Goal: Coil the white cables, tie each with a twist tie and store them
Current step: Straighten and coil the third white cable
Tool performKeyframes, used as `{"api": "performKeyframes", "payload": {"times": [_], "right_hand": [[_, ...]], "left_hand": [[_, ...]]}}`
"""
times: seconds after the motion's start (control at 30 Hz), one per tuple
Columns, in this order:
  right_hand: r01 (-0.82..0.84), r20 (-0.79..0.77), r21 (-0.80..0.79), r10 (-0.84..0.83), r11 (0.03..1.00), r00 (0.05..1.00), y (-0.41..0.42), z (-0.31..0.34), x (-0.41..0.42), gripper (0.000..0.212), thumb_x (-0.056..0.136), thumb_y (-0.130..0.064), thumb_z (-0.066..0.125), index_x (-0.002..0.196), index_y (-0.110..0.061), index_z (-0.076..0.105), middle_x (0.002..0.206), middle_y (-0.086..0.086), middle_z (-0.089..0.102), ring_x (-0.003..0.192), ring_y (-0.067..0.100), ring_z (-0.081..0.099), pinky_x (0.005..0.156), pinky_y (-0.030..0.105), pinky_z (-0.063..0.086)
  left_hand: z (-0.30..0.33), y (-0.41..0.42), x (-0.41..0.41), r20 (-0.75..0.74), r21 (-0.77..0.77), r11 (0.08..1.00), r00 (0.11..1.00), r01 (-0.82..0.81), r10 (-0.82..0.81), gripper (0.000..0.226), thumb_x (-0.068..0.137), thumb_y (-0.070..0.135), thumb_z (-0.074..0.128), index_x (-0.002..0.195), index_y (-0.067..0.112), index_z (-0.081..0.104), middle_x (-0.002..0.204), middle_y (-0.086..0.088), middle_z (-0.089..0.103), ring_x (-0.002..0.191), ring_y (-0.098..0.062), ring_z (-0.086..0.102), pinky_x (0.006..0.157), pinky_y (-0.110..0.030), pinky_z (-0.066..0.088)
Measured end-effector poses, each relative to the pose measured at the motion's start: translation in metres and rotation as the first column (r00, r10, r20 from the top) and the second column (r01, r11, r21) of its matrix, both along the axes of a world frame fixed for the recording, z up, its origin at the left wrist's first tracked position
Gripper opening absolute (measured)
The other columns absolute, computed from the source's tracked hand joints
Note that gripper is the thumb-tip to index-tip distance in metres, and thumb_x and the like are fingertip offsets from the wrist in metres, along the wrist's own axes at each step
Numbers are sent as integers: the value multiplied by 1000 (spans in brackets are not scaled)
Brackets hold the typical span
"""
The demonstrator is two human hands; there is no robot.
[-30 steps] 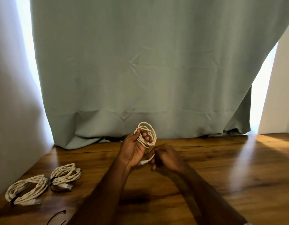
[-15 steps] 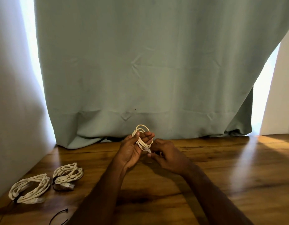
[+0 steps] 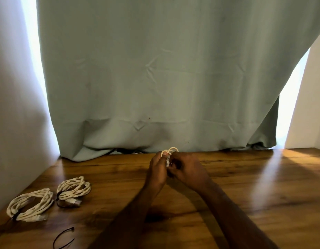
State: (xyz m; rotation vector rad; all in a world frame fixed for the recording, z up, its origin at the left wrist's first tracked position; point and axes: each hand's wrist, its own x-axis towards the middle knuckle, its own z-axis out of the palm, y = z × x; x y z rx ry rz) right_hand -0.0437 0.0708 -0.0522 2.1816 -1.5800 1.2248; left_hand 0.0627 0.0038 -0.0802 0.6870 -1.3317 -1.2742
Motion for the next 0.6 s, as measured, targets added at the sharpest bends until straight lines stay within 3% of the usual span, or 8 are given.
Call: {"api": "performKeyframes", "payload": {"times": [0.07,0.13,0.23,0.3,0.37,0.47,0.57,0.6], "right_hand": [[97,-19,-94,-99,991,995,-2,0,0,25,77,-41,68,91,-20,66,85,-8,62,76,11,55,63,29,46],[137,17,-130,-136,982,991,-2,0,-1,46,71,-48,73,111,-29,61,112,-10,55,101,11,49,78,26,43],[-32,172,38,25,999,985,-2,-8,-8,67,74,-45,73,136,-40,46,147,-10,37,134,11,38,103,26,35],[-294,548,96,196,951,813,-3,-10,-7,52,83,-47,63,132,-37,52,139,-2,52,125,20,55,100,32,48],[-315,779,55,156,948,607,-3,-7,-1,29,99,-43,53,117,-23,63,104,10,70,91,28,69,75,32,56],[16,727,120,-99,993,679,-11,-9,11,47,108,-40,38,83,-9,64,65,2,67,54,12,65,49,26,48],[147,717,93,-168,985,677,-23,-21,11,54,102,-60,34,78,-20,60,68,5,68,57,22,70,50,35,54],[163,728,87,-174,983,663,-25,-20,9,48,104,-54,36,78,-21,59,69,4,67,60,25,68,53,37,53]], "left_hand": [[6,4,0,-12,87,996,1000,15,-14,34,105,28,43,91,9,68,80,-13,70,66,-26,67,56,-31,49],[11,10,4,11,146,986,997,76,-79,42,105,31,42,86,3,66,66,-14,63,47,-22,57,44,-24,41],[12,18,7,10,234,942,969,240,-249,50,104,36,41,65,11,61,47,-6,45,31,-13,35,36,-18,26],[11,15,6,-119,298,883,932,362,-342,48,102,38,42,64,11,56,40,0,33,27,-9,24,36,-17,21],[10,10,5,-269,305,822,871,481,-411,50,98,48,43,67,10,52,37,3,30,25,-8,22,35,-15,20],[12,8,3,-391,278,738,774,615,-498,66,97,63,34,67,8,54,38,3,34,25,-7,26,35,-17,23],[16,15,4,-427,232,705,722,670,-545,42,93,41,47,79,3,58,41,4,38,28,-5,30,39,-20,29],[16,17,5,-443,213,702,708,679,-550,33,90,32,49,84,1,58,44,4,39,30,-4,31,40,-21,32]]}}
